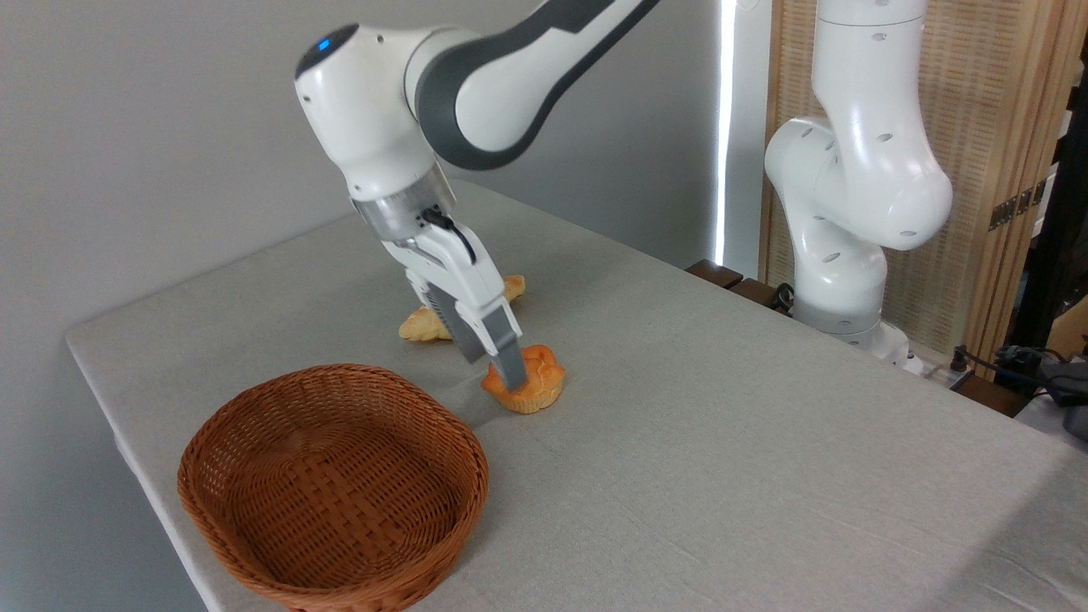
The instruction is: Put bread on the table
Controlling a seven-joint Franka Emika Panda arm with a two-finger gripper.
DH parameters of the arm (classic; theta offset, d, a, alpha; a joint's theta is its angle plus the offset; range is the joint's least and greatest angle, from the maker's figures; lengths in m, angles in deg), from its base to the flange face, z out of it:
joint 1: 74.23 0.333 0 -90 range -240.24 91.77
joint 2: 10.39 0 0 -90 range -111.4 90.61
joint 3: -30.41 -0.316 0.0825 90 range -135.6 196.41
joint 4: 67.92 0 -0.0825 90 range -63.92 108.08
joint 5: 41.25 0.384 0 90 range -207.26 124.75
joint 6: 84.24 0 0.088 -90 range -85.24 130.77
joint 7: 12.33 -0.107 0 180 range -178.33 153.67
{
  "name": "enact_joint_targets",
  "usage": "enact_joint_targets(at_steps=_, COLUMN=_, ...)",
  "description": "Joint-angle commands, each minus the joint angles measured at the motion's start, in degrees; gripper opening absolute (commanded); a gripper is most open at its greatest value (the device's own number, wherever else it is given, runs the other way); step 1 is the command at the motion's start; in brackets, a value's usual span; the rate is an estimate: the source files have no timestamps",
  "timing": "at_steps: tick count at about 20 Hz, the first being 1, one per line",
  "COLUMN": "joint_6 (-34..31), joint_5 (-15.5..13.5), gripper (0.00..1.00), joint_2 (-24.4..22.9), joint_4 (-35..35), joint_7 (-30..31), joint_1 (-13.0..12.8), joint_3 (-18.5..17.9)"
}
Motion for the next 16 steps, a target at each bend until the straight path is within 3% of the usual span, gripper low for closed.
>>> enact_joint_targets(at_steps=1, joint_6=0.1, joint_5=-0.7, gripper=1.0, joint_2=-0.3, joint_4=-5.6, joint_7=0.0, joint_1=0.3, joint_3=-0.8)
enact_joint_targets(at_steps=6, joint_6=0.6, joint_5=0.2, gripper=1.0, joint_2=-0.2, joint_4=-11.9, joint_7=0.0, joint_1=0.4, joint_3=-1.1)
enact_joint_targets(at_steps=13, joint_6=3.1, joint_5=-0.7, gripper=1.0, joint_2=-0.3, joint_4=-15.4, joint_7=0.4, joint_1=0.5, joint_3=-2.8)
enact_joint_targets(at_steps=16, joint_6=3.1, joint_5=-4.6, gripper=1.0, joint_2=0.0, joint_4=-17.2, joint_7=0.5, joint_1=0.5, joint_3=-6.0)
